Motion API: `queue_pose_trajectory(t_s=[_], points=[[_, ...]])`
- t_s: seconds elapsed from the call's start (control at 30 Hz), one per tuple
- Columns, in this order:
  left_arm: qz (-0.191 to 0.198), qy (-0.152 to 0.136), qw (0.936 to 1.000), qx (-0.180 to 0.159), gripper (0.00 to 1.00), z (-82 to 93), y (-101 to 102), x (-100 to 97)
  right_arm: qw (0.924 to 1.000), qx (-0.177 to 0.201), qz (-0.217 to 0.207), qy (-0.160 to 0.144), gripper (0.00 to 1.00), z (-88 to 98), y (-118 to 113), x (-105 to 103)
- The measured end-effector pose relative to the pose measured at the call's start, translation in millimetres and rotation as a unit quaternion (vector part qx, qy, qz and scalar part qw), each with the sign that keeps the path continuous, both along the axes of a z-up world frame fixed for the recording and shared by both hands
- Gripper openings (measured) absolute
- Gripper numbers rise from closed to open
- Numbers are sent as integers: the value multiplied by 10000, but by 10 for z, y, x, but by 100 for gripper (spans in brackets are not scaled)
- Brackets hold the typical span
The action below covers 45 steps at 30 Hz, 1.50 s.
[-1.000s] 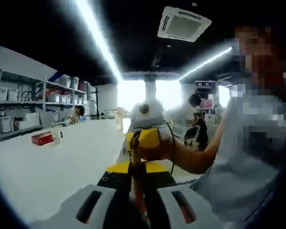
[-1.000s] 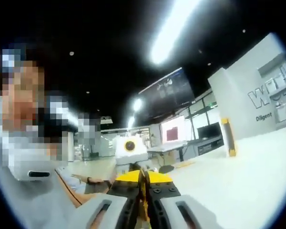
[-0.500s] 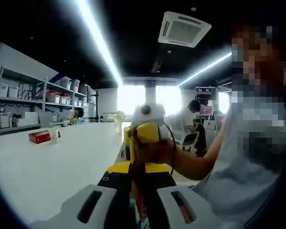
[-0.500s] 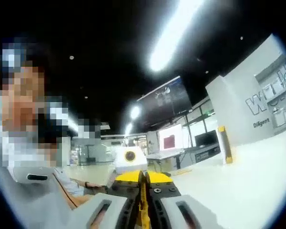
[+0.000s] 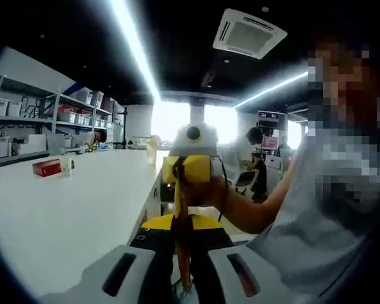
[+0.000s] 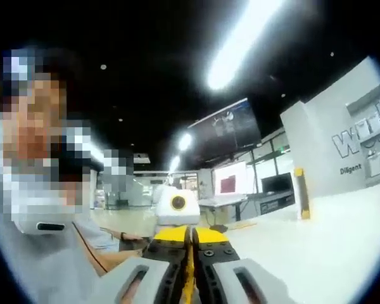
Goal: Tear open the coffee pouch, take out the coffee, and pour the coffee from the pouch into the cup
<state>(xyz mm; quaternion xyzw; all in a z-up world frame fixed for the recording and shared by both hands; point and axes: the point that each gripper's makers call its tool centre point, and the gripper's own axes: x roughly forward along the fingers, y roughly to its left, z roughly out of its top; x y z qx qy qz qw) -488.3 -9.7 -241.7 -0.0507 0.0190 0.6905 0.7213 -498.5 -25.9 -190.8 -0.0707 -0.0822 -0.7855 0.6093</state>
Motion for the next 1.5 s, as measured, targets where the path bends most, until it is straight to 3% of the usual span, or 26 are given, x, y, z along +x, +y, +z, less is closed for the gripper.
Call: queue_pose_trajectory(t_s=[0.2, 0.3, 0.33, 0.43, 0.57, 0.77, 0.83, 0.97, 1.03, 1.07, 1.27, 1.43, 1.5], points=[[-108, 6, 9999, -5, 10, -7, -4, 35, 9994, -36, 158, -294, 2, 2, -4, 31], [55, 747, 9967, 323, 13, 67, 30, -23, 9988, -106, 292, -368, 2, 40, 6, 80], [63, 823, 9960, 349, 15, 70, 34, -18, 9986, -86, 352, -386, 2, 37, -6, 109], [-92, 637, 9970, 434, 26, 103, 43, 42, 9988, -40, 337, -354, 2, 37, -24, 127], [-102, 687, 9964, 476, 24, 123, 48, 66, 9995, -109, 106, -269, 2, 58, 7, 57], [-147, 605, 9978, 243, 19, -46, 124, 29, 9988, -450, -94, -194, 2, 188, 124, 18], [-110, 625, 9978, 207, 11, -60, 138, 18, 9989, -428, -98, -173, 2, 191, 127, 26], [-40, 442, 9988, 209, 8, -43, 145, -19, 9987, -506, -70, -37, 6, 198, 127, 23], [-66, 351, 9993, 130, 8, -73, 130, -11, 9992, -388, 45, 4, 15, 148, 84, 38], [-74, 303, 9994, 121, 8, -74, 128, -8, 9999, -135, 58, 9, 18, 60, 38, 43], [-124, 258, 9995, 136, 8, -66, 136, 18, 9999, 33, -52, 104, 8, -17, -40, 30], [-109, 628, 9973, 364, 15, -25, 152, 9, 9997, -50, -28, -235, 7, -2, -3, 3], [-377, 477, 9958, 680, 18, 76, 148, 93, 9995, -41, 179, -268, 6, -8, -22, 68]])
